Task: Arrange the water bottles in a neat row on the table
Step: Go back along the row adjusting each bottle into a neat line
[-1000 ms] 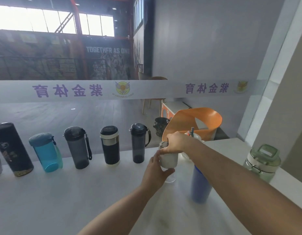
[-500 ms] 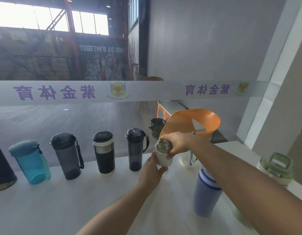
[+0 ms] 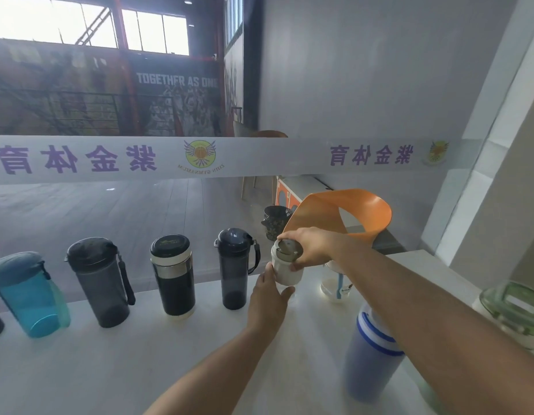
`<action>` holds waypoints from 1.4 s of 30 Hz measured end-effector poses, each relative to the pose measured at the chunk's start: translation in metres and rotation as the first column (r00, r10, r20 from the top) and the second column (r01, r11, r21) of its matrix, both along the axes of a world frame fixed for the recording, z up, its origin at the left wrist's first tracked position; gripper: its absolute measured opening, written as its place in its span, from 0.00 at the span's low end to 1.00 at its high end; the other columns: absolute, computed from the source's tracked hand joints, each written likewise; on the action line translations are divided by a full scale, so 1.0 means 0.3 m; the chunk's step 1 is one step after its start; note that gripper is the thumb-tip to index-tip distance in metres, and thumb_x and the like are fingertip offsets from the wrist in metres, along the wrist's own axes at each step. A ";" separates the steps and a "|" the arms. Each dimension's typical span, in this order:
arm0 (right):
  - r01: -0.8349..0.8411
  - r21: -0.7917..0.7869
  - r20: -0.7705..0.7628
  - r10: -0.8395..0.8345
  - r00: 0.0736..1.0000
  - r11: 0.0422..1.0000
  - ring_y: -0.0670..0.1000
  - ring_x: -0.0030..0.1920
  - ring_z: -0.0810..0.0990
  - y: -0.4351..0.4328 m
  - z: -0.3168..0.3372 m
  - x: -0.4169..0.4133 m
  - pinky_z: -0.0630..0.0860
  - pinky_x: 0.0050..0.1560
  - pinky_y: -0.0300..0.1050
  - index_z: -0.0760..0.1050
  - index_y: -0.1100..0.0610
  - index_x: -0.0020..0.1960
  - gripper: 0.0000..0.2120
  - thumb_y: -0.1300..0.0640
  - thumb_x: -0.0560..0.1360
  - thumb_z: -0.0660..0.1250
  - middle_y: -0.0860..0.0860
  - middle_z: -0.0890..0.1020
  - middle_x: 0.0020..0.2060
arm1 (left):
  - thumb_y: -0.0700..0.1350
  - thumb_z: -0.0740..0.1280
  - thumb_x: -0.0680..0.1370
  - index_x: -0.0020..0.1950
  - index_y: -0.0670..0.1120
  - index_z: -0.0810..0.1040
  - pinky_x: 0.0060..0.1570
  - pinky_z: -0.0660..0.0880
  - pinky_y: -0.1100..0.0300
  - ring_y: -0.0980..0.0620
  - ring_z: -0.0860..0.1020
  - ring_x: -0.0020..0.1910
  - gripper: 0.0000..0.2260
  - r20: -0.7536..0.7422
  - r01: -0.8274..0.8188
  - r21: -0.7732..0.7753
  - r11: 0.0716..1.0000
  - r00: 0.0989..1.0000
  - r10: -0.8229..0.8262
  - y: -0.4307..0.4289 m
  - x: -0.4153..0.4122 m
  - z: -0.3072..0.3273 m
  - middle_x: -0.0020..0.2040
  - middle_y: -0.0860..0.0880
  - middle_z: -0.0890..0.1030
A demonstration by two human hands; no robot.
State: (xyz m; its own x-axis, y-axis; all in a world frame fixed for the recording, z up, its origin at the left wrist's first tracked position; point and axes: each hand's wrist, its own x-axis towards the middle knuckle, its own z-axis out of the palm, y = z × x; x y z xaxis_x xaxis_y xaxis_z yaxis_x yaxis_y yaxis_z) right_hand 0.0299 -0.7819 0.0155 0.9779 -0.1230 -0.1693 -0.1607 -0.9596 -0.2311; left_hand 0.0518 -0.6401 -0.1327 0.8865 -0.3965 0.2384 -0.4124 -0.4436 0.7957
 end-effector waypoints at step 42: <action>0.339 0.415 0.460 -0.517 0.722 0.844 0.54 0.77 0.60 -0.064 0.185 -1.110 0.64 0.73 0.54 0.45 0.46 0.81 0.56 0.37 0.66 0.77 0.51 0.56 0.80 | 0.51 0.79 0.69 0.72 0.49 0.64 0.54 0.70 0.60 0.54 0.73 0.55 0.37 -0.091 0.397 -0.056 0.916 0.912 -0.401 -0.018 -0.665 0.135 0.64 0.50 0.77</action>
